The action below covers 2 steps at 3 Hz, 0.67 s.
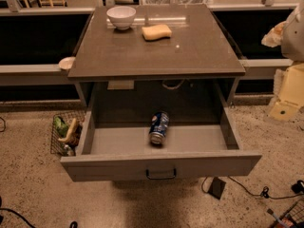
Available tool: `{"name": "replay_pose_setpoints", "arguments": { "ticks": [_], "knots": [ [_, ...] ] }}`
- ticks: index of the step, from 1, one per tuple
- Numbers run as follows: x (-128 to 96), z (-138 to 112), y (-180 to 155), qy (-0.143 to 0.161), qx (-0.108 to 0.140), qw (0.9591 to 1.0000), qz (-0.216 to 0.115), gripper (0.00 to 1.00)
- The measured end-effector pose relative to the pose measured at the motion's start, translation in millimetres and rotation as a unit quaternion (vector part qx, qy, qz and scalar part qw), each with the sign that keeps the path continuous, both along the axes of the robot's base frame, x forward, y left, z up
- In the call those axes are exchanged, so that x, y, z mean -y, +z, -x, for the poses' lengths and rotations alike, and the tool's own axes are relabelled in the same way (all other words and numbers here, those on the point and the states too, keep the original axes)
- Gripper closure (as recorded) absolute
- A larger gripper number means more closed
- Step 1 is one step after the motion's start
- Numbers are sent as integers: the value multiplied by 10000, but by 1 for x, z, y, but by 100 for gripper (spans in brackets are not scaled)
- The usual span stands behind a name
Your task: Pick pepsi can from top drawer and place on counter
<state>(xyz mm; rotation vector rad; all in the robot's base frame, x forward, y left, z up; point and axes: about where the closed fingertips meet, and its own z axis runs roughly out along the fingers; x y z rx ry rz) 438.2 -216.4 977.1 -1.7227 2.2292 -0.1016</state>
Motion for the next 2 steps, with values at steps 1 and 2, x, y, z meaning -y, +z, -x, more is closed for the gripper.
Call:
{"name": "replay_pose_setpoints", "arguments": {
  "ticks": [1, 2],
  "knots": [
    [0, 0, 0, 0, 0, 10000, 0, 0],
    [-22, -8, 0, 895, 36, 9959, 85, 0]
  ]
}}
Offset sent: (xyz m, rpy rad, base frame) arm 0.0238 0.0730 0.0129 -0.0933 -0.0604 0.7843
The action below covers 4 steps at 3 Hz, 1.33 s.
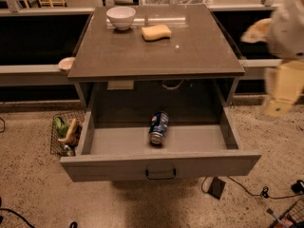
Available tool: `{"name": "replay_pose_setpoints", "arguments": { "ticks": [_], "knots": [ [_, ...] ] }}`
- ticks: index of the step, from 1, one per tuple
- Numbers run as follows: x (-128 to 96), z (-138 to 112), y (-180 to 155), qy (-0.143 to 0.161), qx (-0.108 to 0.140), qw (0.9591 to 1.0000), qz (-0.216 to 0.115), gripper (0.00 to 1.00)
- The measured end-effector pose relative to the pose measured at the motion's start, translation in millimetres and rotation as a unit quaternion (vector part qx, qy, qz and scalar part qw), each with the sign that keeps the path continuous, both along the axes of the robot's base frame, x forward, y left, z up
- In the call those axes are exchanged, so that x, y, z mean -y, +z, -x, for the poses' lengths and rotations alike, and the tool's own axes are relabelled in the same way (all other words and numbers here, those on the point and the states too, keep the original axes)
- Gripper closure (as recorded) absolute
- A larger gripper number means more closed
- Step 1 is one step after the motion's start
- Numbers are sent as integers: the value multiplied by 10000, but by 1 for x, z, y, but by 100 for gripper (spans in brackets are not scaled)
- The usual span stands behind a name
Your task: Pick pepsi can from top drawer and place on counter
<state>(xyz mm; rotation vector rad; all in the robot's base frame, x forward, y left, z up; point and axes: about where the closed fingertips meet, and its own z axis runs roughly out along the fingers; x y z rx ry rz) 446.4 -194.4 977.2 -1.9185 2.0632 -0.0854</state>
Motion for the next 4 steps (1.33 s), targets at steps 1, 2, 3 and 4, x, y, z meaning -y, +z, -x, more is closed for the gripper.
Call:
{"name": "replay_pose_setpoints", "arguments": {
  "ticks": [1, 2, 3, 4],
  "knots": [
    [-53, -22, -18, 1486, -143, 9887, 113, 0],
    [-56, -25, -19, 1926, -21, 9811, 204, 0],
    [-56, -25, -19, 1925, -15, 9811, 204, 0],
    [-60, -29, -29, 2017, -59, 9792, 193, 0]
  ]
}}
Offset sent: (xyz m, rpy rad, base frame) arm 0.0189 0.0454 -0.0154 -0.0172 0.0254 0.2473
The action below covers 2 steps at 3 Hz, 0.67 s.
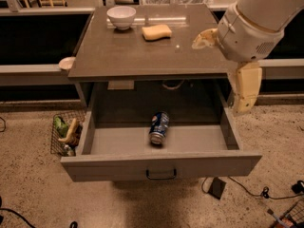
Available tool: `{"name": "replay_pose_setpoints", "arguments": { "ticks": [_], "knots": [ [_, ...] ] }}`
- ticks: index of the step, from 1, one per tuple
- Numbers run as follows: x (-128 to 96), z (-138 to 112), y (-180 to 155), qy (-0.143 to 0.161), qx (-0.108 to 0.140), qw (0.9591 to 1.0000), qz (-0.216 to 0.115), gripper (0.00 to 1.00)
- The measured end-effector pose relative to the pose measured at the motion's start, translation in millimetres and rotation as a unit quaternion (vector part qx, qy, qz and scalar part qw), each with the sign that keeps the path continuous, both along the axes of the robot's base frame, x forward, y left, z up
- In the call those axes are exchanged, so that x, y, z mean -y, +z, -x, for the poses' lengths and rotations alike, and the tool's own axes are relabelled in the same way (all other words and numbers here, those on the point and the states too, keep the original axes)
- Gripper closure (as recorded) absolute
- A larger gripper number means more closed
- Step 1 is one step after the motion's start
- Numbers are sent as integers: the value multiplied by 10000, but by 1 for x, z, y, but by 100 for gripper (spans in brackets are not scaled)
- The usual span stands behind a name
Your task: Pick pepsi can from top drawer and place on counter
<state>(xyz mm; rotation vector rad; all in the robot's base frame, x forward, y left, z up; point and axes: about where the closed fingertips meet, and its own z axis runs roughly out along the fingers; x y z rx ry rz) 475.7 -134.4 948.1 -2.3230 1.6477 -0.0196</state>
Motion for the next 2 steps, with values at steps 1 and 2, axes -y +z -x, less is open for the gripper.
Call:
{"name": "replay_pose_setpoints", "arguments": {
  "ticks": [1, 2],
  "knots": [
    [-10, -10, -41, 536, 125, 9983, 202, 0],
    [-30, -30, -96, 1322, 407, 9900, 268, 0]
  ]
}}
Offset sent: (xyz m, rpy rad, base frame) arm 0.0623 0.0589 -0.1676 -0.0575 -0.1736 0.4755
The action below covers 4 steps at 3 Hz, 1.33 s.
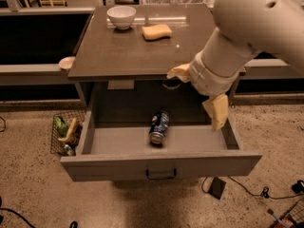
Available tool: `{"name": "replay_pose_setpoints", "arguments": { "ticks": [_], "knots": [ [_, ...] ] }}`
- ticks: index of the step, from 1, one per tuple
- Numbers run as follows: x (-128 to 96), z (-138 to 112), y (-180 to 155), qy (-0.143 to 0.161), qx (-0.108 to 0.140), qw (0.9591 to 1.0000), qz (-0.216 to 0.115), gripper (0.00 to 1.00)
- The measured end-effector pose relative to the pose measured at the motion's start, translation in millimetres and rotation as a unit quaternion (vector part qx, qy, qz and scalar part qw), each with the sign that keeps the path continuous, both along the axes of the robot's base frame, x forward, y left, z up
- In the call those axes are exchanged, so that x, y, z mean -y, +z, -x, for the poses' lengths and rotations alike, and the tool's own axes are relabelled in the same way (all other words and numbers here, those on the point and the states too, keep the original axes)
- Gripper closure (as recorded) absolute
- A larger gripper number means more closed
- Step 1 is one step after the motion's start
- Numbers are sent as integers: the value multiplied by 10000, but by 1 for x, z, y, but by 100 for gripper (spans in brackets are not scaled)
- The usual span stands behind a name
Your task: Pick pepsi can from top drawer and place on counter
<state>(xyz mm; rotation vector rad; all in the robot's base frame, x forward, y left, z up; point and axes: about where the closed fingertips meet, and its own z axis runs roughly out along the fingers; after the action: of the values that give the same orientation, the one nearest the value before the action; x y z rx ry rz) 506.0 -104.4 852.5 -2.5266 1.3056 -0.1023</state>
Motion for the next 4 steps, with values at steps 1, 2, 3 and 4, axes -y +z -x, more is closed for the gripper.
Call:
{"name": "replay_pose_setpoints", "arguments": {
  "ticks": [1, 2, 3, 4],
  "knots": [
    [-22, -21, -39, 657, 219, 9976, -80, 0],
    [-47, -39, -77, 1225, 118, 9918, -358, 0],
    [-47, -39, -77, 1225, 118, 9918, -358, 0],
    [-57, -56, -100, 1584, 281, 9867, -229, 0]
  ]
}}
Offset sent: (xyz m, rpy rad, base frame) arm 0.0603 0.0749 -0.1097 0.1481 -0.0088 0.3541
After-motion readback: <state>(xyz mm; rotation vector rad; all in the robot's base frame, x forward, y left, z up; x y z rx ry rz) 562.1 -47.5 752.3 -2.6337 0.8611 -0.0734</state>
